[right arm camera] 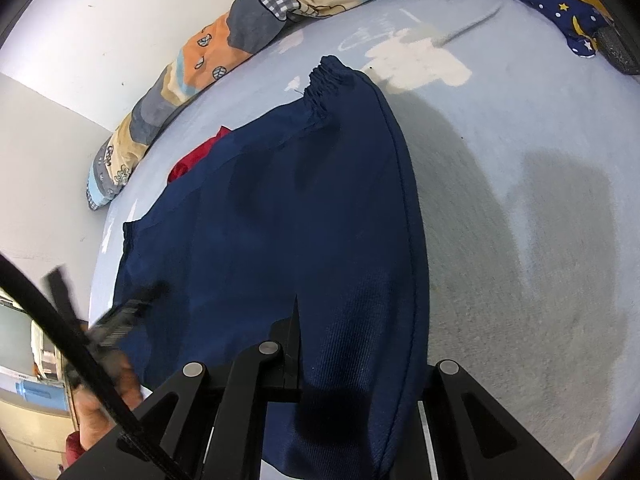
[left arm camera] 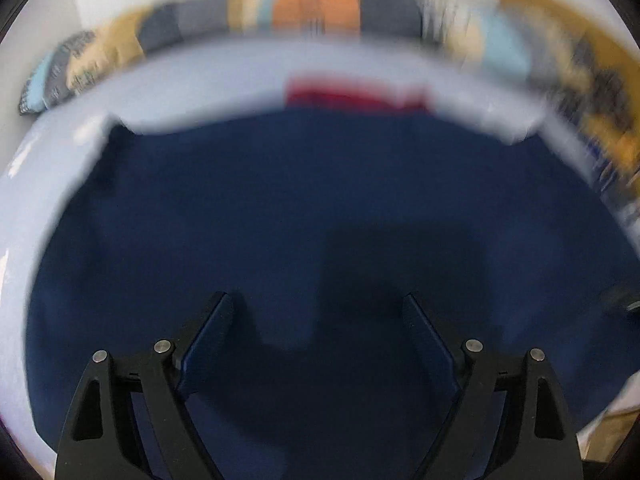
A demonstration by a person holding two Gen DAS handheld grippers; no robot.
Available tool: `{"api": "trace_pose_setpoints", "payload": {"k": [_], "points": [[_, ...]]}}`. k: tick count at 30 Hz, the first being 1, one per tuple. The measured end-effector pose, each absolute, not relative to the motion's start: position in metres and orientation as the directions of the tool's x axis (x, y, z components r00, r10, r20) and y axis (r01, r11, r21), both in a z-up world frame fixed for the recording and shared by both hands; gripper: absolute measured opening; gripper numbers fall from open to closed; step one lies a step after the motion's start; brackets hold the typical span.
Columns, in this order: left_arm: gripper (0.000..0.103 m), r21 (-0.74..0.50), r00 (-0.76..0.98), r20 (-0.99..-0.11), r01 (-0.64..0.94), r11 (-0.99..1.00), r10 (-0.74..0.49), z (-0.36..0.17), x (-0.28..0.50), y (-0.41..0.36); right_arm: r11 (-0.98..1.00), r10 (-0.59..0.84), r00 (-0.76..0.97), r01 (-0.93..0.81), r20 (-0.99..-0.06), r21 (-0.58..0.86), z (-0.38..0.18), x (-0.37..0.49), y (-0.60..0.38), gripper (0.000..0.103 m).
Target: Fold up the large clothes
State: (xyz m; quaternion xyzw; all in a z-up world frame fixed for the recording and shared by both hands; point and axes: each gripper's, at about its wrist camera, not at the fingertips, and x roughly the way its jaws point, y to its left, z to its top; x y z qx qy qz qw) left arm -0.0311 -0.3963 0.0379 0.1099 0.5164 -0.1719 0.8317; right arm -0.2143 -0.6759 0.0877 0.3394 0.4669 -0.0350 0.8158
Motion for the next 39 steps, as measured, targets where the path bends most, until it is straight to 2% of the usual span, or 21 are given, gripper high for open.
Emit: {"api": "trace_pose_setpoints", "payload": {"k": [2,4,5,8,10,12,13,14,18,20,22,26,29,39], "points": [[0.086,0.020,0.438,-0.885,0.377,0.926,-0.159,0.036,-0.030,-0.400,0.769,0.256,0.555,0.378,-0.791,0.515,0.086,-0.213,-0.675,0.012],[0.066,0.001,0.435,-0.881,0.391,0.920,-0.184,0.047,-0.032,-0.402,0.769,0.258,0.559,0.375,-0.788,0.518,0.087,-0.213,-0.675,0.012],[0.065,0.018,0.467,-0.865,0.396,0.918,-0.184,0.056,-0.036,-0.403,0.766,0.262,0.562,0.373,-0.784,0.523,0.088,-0.213,-0.675,0.012],[0.067,0.050,0.555,-0.810,0.389,0.920,-0.191,0.084,-0.045,-0.393,0.765,0.264,0.576,0.363,-0.773,0.532,0.092,-0.214,-0.674,0.012],[0.080,0.090,0.575,-0.801,0.391,0.916,-0.166,0.087,-0.045,-0.386,0.772,0.262,0.594,0.344,-0.760,0.535,0.100,-0.215,-0.671,0.012],[0.081,0.113,0.505,-0.854,0.415,0.903,-0.125,0.068,-0.037,-0.382,0.776,0.266,0.615,0.320,-0.743,0.543,0.109,-0.217,-0.668,0.012],[0.081,0.103,0.419,-0.902,0.431,0.897,-0.098,0.048,-0.030,-0.380,0.767,0.271,0.628,0.317,-0.729,0.558,0.114,-0.218,-0.667,0.012],[0.081,0.070,0.398,-0.910,0.416,0.907,-0.113,0.042,-0.028,-0.375,0.759,0.279,0.637,0.311,-0.718,0.571,0.118,-0.218,-0.665,0.012],[0.080,0.056,0.464,-0.876,0.363,0.930,-0.129,0.063,-0.024,-0.361,0.736,0.289,0.668,0.303,-0.686,0.605,0.134,-0.217,-0.657,0.011],[0.080,0.116,0.530,-0.842,0.356,0.927,-0.098,0.064,-0.026,-0.358,0.738,0.274,0.674,0.309,-0.686,0.599,0.142,-0.215,-0.651,0.011],[0.080,0.168,0.482,-0.874,0.408,0.897,-0.055,0.042,-0.025,-0.364,0.741,0.272,0.675,0.308,-0.686,0.597,0.149,-0.213,-0.644,0.011],[0.077,0.070,0.522,-0.840,0.376,0.924,-0.149,0.074,-0.025,-0.347,0.757,0.253,0.677,0.306,-0.691,0.577,0.170,-0.209,-0.625,0.012],[0.077,0.081,0.602,-0.789,0.300,0.950,-0.123,0.102,-0.022,-0.322,0.786,0.237,0.670,0.293,-0.704,0.544,0.189,-0.203,-0.605,0.011],[0.077,-0.089,0.506,-0.850,0.134,0.987,-0.146,0.108,0.003,-0.221,0.853,0.223,0.624,0.247,-0.749,0.460,0.235,-0.148,-0.531,0.011]]}}
